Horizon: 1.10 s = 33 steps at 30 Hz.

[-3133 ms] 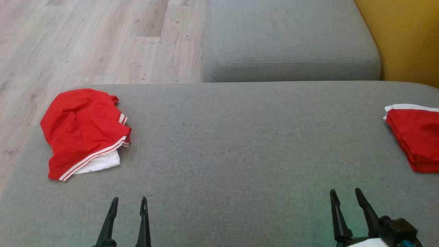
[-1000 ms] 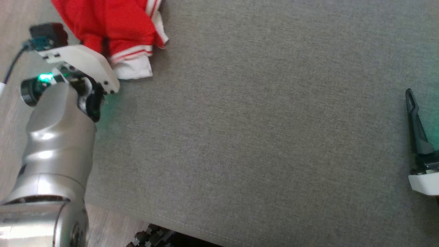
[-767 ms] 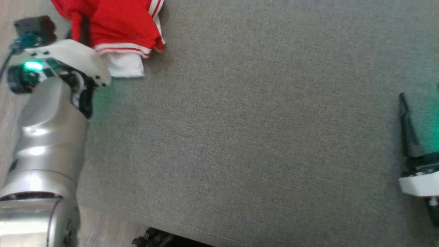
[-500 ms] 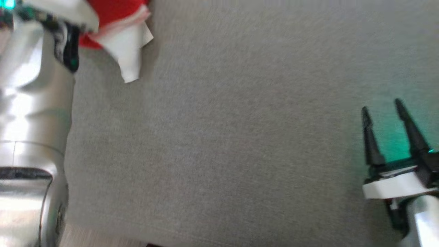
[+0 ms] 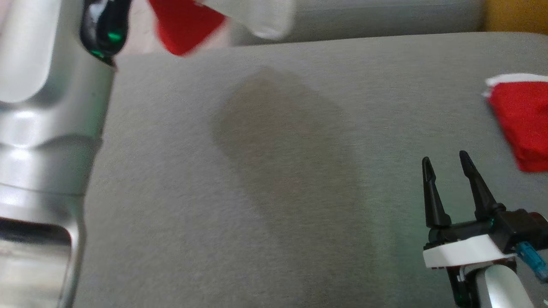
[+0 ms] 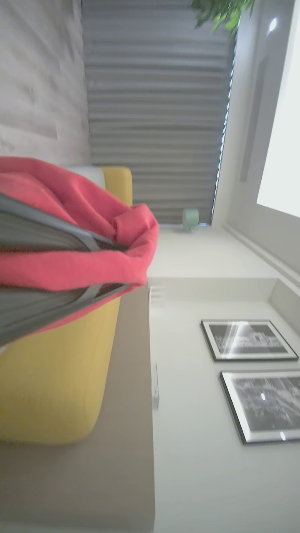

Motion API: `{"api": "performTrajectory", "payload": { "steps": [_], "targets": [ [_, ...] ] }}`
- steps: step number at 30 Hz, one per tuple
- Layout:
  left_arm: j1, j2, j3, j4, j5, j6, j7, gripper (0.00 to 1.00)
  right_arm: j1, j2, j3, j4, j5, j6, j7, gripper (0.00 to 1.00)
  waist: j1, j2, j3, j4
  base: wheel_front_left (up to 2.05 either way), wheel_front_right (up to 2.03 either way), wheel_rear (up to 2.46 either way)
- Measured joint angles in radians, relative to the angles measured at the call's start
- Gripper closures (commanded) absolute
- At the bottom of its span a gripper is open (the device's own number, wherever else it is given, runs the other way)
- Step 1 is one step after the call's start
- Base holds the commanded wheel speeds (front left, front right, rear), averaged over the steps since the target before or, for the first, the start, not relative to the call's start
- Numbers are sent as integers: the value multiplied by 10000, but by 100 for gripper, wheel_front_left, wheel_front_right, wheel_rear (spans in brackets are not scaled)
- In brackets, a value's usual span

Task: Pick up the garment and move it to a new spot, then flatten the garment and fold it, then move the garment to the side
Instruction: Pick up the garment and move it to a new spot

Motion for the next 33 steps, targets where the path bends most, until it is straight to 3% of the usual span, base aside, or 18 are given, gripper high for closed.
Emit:
{"api": "performTrajectory", "payload": {
  "steps": [3,8,11,14,15,16,21,25,27,33],
  "targets": [
    [562,-441,-84,-569,-514,128,407,100,29,71,-38,-105,52,2,-2,0,0,0,-339,-915,0,0,0],
    [2115,-1049,-838,-690,-598,303,424,100,30,159,-13,-184,144,2,-2,0,0,0,-387,-1786,0,0,0],
    [3577,-1235,-1367,-368,-525,305,15,100,22,182,94,-215,232,2,-2,0,1,0,-53,-2049,0,0,0],
    [5563,-1258,-2157,842,-75,293,-1231,100,-105,238,353,-136,268,2,-2,0,5,0,599,-2177,0,0,0],
    [5883,-1256,-2215,1210,102,332,-1664,77,-151,268,410,-86,336,0,-2,0,5,0,750,-2188,0,0,0],
    [6092,-1254,-2282,1565,280,420,-2069,0,-215,276,460,-2,387,2,-2,0,5,0,889,-2190,0,0,0],
    [6285,-1383,-2165,1860,855,871,-2767,0,-288,280,380,364,395,2,-2,0,5,0,1130,-1875,0,0,0],
    [7325,-1427,-1122,-56,1781,1402,-2773,0,-193,282,136,673,293,2,-2,0,6,0,830,-1390,0,0,0],
    [7803,-1427,-853,-499,1988,1507,-2786,0,-138,284,75,740,295,2,-2,0,4,0,673,-1267,0,0,0],
    [11201,-1388,610,-2658,2886,1517,-2798,0,716,291,-109,1091,721,0,-2,0,0,0,-463,-439,0,0,0]
  ]
}}
